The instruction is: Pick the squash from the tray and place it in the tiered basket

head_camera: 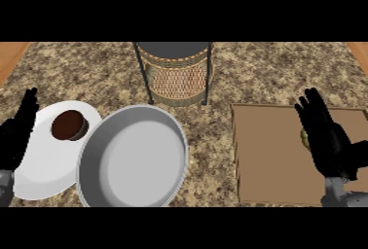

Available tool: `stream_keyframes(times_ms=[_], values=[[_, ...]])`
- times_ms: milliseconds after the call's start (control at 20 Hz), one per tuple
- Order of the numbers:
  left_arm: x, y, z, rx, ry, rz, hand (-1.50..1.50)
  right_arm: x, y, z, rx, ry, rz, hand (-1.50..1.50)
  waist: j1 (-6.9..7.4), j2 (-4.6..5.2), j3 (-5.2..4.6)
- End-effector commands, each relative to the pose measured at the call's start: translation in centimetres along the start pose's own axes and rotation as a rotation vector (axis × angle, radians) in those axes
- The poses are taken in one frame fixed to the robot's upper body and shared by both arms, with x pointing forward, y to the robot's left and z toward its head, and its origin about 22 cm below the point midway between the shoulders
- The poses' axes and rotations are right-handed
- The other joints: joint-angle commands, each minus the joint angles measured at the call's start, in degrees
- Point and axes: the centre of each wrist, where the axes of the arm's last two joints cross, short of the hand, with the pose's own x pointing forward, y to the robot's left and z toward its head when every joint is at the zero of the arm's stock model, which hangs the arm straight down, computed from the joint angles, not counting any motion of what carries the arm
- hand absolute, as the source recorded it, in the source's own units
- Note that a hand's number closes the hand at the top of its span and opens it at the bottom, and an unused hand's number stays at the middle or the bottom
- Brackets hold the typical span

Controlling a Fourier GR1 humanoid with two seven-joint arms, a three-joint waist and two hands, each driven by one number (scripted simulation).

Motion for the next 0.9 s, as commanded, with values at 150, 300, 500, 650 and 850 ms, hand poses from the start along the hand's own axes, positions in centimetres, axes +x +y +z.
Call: stream_keyframes(times_ms=[150, 300, 500, 650, 850], values=[[-3.3, -5.3, 2.8, -0.022, 0.102, 0.105, 0.0, 9.3, -3.4, -1.9, 0.094, -0.47, 0.48, 1.5, -1.09, -0.59, -0.21], [-4.3, -6.2, 3.2, -0.018, 0.158, 0.165, 0.0, 13.3, -9.9, -2.4, -0.285, -0.539, 0.84, 1.5, -5.81, -0.36, -1.34], [-5.8, -11.1, 6.6, -0.04, 0.168, 0.224, 0.0, 11.3, -9.9, -1.9, -0.452, -0.644, 0.492, -1.5, -2.83, -0.17, 0.08], [-5.9, -10.6, 6.5, -0.042, 0.167, 0.217, 0.0, 10.0, -9.5, -0.2, -0.343, -0.707, 0.509, -1.5, -3.01, -0.18, 0.05], [-6.3, -9.9, 7.8, -0.009, 0.172, 0.21, 0.0, 12.3, -10.0, 2.0, -0.227, -0.612, 0.645, -1.5, -3.6, -0.54, -0.13]])
